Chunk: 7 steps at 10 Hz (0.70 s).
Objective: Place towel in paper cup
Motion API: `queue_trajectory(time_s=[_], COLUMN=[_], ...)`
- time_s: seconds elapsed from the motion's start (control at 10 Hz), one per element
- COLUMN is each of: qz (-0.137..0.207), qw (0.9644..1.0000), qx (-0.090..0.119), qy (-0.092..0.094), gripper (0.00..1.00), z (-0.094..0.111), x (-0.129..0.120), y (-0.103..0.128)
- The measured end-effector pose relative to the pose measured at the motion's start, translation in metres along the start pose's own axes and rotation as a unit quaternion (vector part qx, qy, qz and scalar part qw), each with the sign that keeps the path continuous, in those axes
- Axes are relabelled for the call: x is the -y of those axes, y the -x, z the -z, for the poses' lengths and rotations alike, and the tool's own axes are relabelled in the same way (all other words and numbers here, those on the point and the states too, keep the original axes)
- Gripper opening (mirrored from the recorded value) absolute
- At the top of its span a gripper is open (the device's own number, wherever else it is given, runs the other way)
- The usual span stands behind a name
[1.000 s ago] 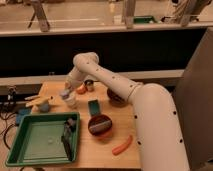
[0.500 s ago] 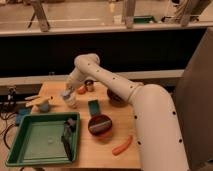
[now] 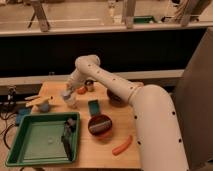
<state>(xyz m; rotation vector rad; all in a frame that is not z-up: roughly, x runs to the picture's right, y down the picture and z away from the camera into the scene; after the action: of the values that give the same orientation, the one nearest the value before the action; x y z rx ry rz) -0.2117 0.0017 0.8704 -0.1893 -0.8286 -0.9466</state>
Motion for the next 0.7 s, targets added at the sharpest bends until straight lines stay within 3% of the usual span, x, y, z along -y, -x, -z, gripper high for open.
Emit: queue_trajectory(time_s=[0.3,0.7], qz=[0.000,0.003], qw=[1.0000,0.9996], qx=[0.003,0.015], qy=[-0.005,-0.025], gripper=[0.80,0.80], z=[0.000,0.007], x=[0.003,0.011], y=[0.000,0.004])
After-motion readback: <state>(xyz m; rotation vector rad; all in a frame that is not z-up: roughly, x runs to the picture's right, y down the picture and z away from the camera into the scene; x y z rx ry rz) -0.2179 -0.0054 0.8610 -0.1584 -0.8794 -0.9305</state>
